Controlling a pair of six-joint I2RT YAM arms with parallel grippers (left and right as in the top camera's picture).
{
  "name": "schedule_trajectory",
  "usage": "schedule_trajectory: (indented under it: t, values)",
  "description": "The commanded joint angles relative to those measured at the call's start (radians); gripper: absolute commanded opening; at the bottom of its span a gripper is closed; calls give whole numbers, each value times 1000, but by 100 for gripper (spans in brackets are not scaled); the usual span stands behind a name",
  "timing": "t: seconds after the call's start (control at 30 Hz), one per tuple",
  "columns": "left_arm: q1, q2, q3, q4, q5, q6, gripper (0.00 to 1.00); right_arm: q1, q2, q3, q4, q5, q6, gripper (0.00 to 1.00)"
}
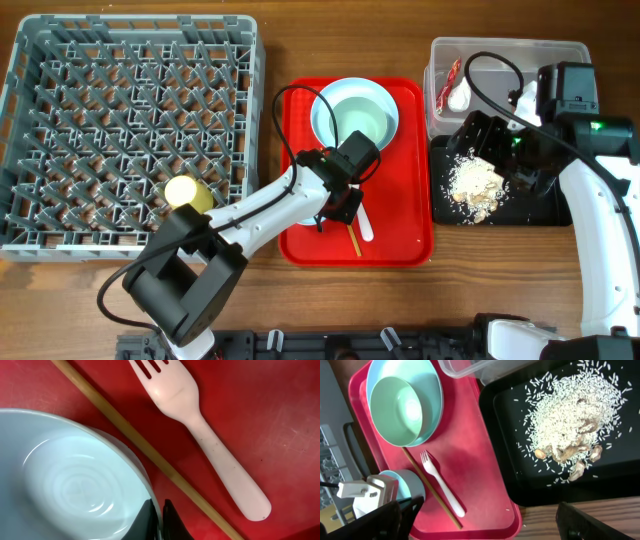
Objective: Sort waste into correct bins and load items into the dishwasher rack
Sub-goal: 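Carry the blue bowl into the rack and release it upside down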
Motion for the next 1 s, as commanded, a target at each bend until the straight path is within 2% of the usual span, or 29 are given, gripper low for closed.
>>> schedule_trajectory:
  t: [0.0,0.23,0.37,0.47,0.67,0.97]
  values:
    - [1,-63,5,-6,12,-6,4,0,-18,17,-4,-10,7,100]
    - [90,-274,57,-54,67,29,4,0,-18,17,-5,0,7,100]
    - [263,-391,93,-66,178,75,4,0,-18,17,-4,0,8,100]
    - [404,-422,108,-66,319,140,4,0,-18,17,-4,0,7,100]
    - [692,-389,109,-37,633,199,4,0,-18,17,-4,0,7,100]
    - [944,-225,109,0,1061,294,4,0,-18,17,-4,0,7,100]
